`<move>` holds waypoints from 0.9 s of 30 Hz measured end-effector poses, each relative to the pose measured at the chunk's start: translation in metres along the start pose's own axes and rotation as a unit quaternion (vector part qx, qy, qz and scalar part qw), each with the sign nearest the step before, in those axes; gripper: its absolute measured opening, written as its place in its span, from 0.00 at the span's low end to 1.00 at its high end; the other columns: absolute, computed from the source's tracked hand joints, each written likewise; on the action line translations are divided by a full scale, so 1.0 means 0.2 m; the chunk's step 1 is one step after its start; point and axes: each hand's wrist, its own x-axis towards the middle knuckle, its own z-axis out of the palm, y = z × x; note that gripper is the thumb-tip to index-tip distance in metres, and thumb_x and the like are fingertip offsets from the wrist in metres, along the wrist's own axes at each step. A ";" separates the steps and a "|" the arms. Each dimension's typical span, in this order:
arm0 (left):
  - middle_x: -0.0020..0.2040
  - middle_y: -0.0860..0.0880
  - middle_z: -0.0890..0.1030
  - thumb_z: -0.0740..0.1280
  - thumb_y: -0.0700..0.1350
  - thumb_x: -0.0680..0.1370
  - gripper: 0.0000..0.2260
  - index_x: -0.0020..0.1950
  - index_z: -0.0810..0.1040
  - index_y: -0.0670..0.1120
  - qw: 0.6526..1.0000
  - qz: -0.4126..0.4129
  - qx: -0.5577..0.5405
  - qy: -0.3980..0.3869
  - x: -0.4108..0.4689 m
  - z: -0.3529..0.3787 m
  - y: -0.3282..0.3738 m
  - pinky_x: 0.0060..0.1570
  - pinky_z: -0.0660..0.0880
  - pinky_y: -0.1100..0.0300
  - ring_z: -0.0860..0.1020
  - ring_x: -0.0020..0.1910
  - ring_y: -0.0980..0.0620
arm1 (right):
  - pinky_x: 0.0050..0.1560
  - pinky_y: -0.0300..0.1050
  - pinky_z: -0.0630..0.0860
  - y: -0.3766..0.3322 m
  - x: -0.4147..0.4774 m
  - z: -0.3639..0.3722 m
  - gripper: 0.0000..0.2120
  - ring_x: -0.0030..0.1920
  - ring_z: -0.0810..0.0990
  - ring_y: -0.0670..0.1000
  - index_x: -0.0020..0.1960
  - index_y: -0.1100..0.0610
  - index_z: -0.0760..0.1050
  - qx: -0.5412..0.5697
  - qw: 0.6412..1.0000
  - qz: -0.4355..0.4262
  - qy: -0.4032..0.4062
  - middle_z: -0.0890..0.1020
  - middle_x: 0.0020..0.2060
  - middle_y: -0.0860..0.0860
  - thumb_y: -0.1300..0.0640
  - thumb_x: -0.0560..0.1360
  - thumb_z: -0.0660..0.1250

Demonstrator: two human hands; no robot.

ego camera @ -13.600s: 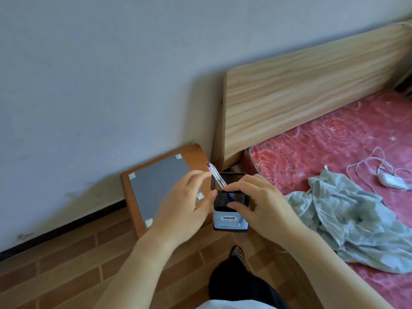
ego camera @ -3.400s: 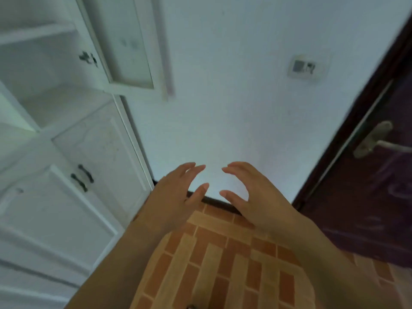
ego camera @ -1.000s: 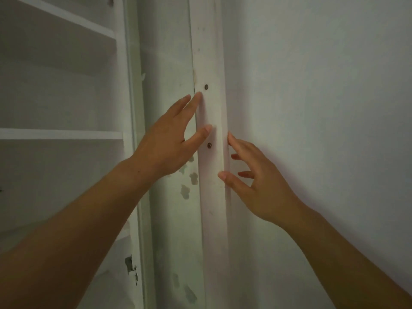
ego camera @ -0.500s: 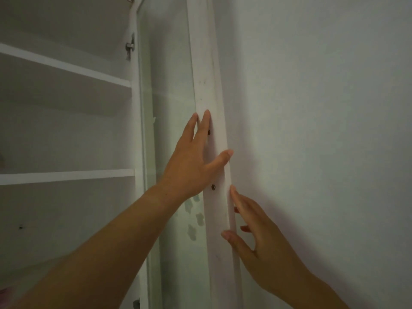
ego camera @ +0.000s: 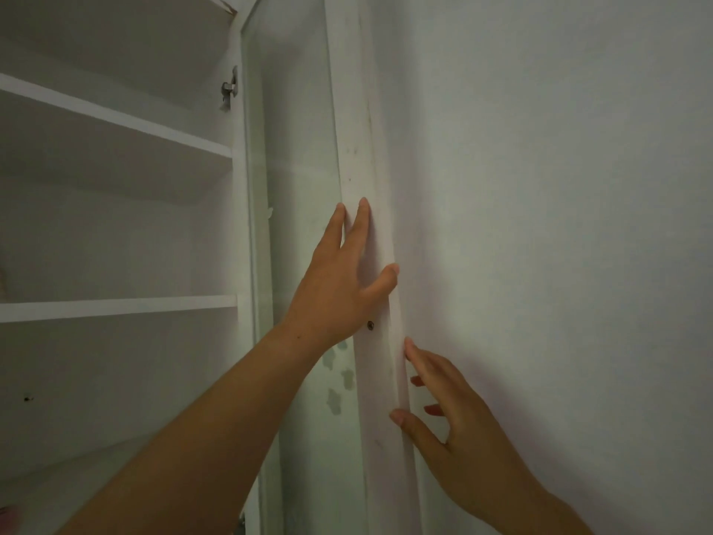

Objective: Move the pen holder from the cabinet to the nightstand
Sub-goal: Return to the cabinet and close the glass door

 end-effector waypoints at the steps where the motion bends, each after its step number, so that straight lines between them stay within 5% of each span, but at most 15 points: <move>1: 0.77 0.54 0.40 0.58 0.59 0.76 0.35 0.74 0.39 0.59 1.000 0.004 -0.006 -0.001 -0.02 -0.02 0.00 0.68 0.53 0.55 0.46 0.75 0.52 | 0.64 0.44 0.69 -0.02 -0.01 0.00 0.29 0.65 0.64 0.39 0.66 0.28 0.45 -0.005 1.000 0.003 0.000 0.58 0.68 0.33 0.29 0.67 0.49; 7: 0.77 0.55 0.42 0.58 0.59 0.76 0.33 0.73 0.40 0.60 0.998 0.024 -0.057 0.003 -0.11 -0.21 -0.07 0.71 0.55 0.48 0.48 0.75 0.52 | 0.64 0.38 0.68 -0.24 -0.05 0.08 0.27 0.65 0.64 0.37 0.64 0.29 0.46 0.012 0.999 0.027 -0.019 0.58 0.67 0.32 0.34 0.68 0.53; 14: 0.76 0.58 0.51 0.57 0.64 0.73 0.33 0.74 0.46 0.61 0.990 0.038 -0.135 -0.009 -0.26 -0.53 -0.22 0.67 0.65 0.43 0.53 0.74 0.55 | 0.51 0.25 0.70 -0.51 -0.06 0.32 0.26 0.59 0.68 0.32 0.62 0.28 0.48 0.089 0.995 0.036 -0.007 0.61 0.62 0.28 0.30 0.67 0.55; 18: 0.75 0.59 0.54 0.60 0.59 0.72 0.32 0.74 0.50 0.60 0.984 0.033 -0.175 -0.019 -0.35 -0.71 -0.28 0.64 0.70 0.48 0.59 0.72 0.56 | 0.48 0.27 0.73 -0.69 -0.04 0.44 0.29 0.58 0.71 0.38 0.62 0.33 0.48 0.162 0.986 0.041 -0.022 0.65 0.60 0.34 0.40 0.67 0.60; 21: 0.72 0.60 0.58 0.62 0.53 0.75 0.29 0.70 0.48 0.63 0.986 0.035 -0.165 -0.014 -0.41 -0.84 -0.33 0.64 0.70 0.52 0.62 0.69 0.59 | 0.47 0.29 0.74 -0.79 -0.06 0.56 0.29 0.59 0.71 0.37 0.65 0.33 0.49 0.166 0.986 0.018 0.001 0.65 0.60 0.31 0.36 0.69 0.60; 24: 0.71 0.57 0.61 0.61 0.49 0.77 0.29 0.74 0.49 0.57 0.993 0.032 -0.118 -0.007 -0.46 -0.94 -0.41 0.59 0.69 0.64 0.63 0.62 0.65 | 0.49 0.32 0.75 -0.87 -0.06 0.69 0.30 0.60 0.69 0.34 0.64 0.27 0.51 0.167 0.986 0.004 0.015 0.65 0.60 0.27 0.27 0.65 0.57; 27: 0.72 0.54 0.61 0.60 0.48 0.78 0.29 0.75 0.49 0.52 0.995 0.017 -0.095 -0.004 -0.51 -1.02 -0.52 0.50 0.68 0.75 0.63 0.60 0.67 | 0.47 0.26 0.71 -0.97 -0.05 0.79 0.27 0.60 0.65 0.29 0.61 0.20 0.45 0.141 0.990 -0.011 0.012 0.58 0.57 0.18 0.35 0.70 0.58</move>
